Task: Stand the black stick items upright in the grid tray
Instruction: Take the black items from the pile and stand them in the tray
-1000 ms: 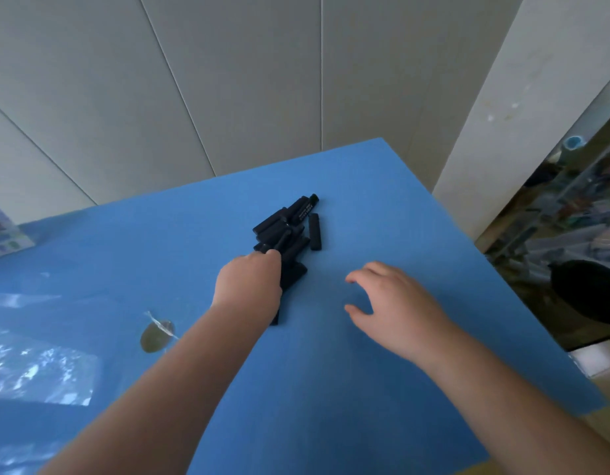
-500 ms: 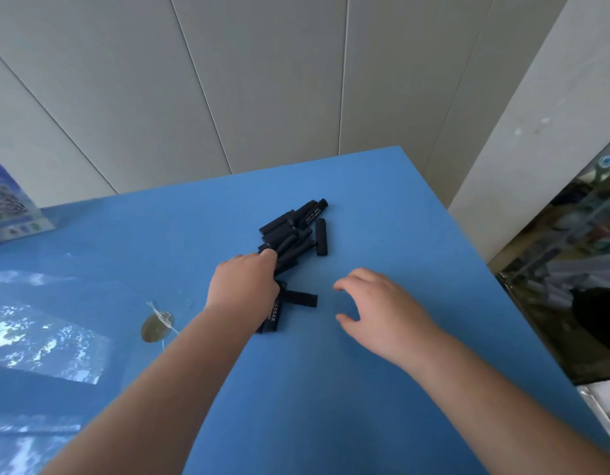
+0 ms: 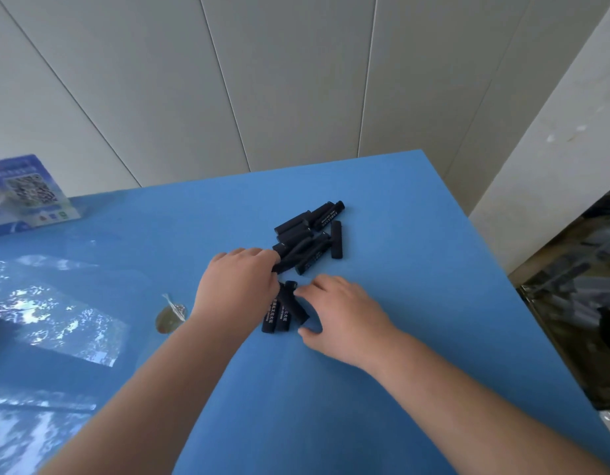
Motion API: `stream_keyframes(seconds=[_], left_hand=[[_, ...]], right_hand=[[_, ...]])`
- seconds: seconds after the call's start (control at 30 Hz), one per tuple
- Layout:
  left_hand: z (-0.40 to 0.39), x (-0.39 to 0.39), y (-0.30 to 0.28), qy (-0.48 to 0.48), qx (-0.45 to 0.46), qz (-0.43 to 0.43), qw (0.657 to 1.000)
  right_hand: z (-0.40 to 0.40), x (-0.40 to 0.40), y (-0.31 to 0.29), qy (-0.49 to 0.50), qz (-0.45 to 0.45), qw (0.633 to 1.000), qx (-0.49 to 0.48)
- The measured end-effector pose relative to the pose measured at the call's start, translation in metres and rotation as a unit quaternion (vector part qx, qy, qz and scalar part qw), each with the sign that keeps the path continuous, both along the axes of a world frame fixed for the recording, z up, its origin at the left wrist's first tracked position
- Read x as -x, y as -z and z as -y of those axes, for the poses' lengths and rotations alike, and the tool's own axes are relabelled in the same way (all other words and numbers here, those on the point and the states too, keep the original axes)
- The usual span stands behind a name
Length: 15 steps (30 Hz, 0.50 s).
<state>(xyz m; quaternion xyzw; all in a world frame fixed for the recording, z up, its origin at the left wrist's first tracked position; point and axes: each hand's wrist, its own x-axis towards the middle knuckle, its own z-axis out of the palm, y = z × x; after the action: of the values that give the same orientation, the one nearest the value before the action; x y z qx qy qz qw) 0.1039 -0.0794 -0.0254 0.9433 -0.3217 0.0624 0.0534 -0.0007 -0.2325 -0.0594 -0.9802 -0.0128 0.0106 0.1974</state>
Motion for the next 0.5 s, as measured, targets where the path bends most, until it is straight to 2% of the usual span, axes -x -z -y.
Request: stream_keyframes(seconds=[0.07, 0.13, 0.23, 0.37, 0.43, 0.5], left_hand=[[-0.009, 0.007, -0.004, -0.02, 0.069, -0.019, 0.997], [-0.013, 0.014, -0.006, -0.069, 0.144, -0.085, 0.983], [-0.012, 0.021, -0.007, -0.11, 0.188, -0.181, 0.959], [-0.01, 0.027, -0.014, -0.15, 0.307, -0.317, 0.885], [-0.01, 0.03, -0.016, -0.178, 0.354, -0.373, 0.839], [-0.008, 0.033, -0.015, -0.2, 0.401, -0.422, 0.788]], right_hand=[[-0.003, -0.001, 0.004, -0.009, 0.005, 1.0, -0.004], [-0.005, -0.003, 0.005, -0.011, 0.007, 1.0, 0.0], [-0.008, -0.004, 0.005, 0.018, 0.04, 0.999, -0.011], [-0.003, 0.001, 0.004, 0.097, 0.051, 0.991, -0.08], [0.003, 0.005, 0.0, 0.14, 0.058, 0.973, -0.173], [0.01, 0.01, -0.004, 0.182, 0.081, 0.94, -0.276]])
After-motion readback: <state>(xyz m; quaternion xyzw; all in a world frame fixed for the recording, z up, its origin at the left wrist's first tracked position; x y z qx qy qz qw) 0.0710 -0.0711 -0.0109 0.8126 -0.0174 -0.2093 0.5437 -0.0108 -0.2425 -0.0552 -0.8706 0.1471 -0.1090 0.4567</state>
